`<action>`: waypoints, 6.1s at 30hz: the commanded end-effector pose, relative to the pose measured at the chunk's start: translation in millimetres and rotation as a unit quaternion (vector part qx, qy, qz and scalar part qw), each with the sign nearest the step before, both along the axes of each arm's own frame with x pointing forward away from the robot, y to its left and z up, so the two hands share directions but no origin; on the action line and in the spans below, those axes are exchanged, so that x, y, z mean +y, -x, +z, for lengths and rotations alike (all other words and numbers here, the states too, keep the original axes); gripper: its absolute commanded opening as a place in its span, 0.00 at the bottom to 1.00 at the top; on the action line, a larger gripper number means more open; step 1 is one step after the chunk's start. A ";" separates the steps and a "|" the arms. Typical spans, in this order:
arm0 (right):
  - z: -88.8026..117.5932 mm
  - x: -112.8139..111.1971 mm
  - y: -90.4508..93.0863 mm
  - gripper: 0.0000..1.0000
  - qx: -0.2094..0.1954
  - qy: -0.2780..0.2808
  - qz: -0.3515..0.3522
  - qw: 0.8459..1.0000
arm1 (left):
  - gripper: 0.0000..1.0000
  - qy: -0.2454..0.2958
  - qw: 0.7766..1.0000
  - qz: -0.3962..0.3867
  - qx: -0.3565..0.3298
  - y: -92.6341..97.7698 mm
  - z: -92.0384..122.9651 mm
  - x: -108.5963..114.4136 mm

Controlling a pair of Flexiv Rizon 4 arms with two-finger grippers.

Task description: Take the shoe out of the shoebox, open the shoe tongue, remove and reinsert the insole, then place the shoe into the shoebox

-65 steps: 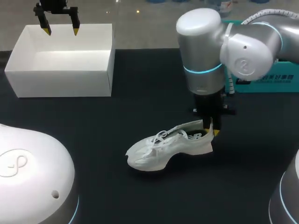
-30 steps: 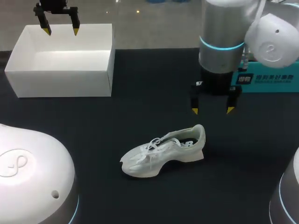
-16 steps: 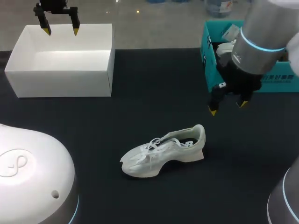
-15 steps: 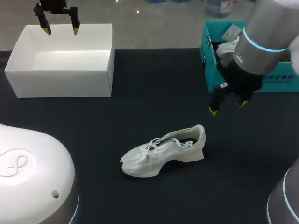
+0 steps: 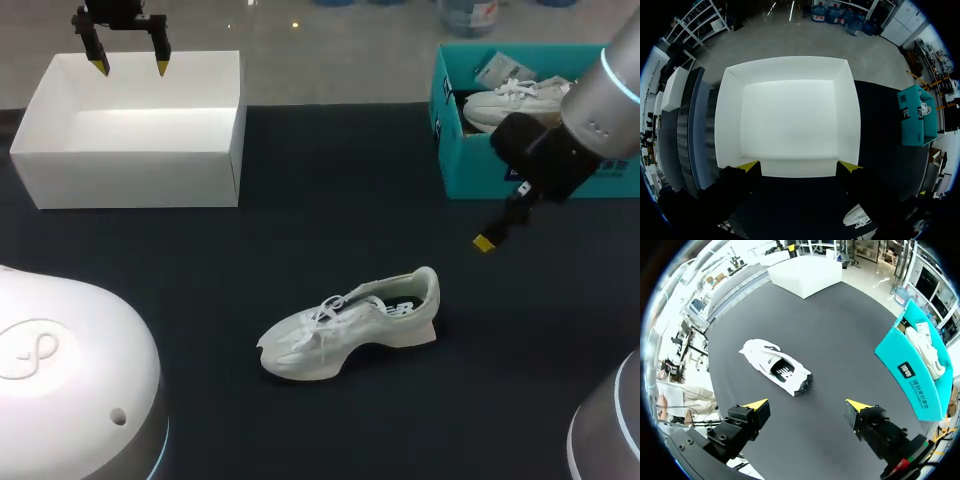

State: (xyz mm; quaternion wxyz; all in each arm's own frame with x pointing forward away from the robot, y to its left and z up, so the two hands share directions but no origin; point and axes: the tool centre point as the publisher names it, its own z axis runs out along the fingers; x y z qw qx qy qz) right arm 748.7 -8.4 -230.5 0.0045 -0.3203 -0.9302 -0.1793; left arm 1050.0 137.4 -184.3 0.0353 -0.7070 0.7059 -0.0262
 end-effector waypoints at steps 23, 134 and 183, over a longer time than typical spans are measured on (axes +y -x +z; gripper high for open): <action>-27.0 -6.5 0.2 1.00 -0.157 -0.019 0.277 0.948 | 1.00 0.000 1.000 0.000 0.000 0.3 0.1 0.5; -177.2 94.9 -9.9 1.00 -0.166 -0.371 0.380 0.831 | 1.00 0.000 1.000 0.000 0.000 0.3 0.1 0.5; -191.8 86.4 19.0 0.00 -0.200 -0.356 0.260 0.875 | 1.00 0.000 1.000 0.000 0.000 0.3 0.1 0.5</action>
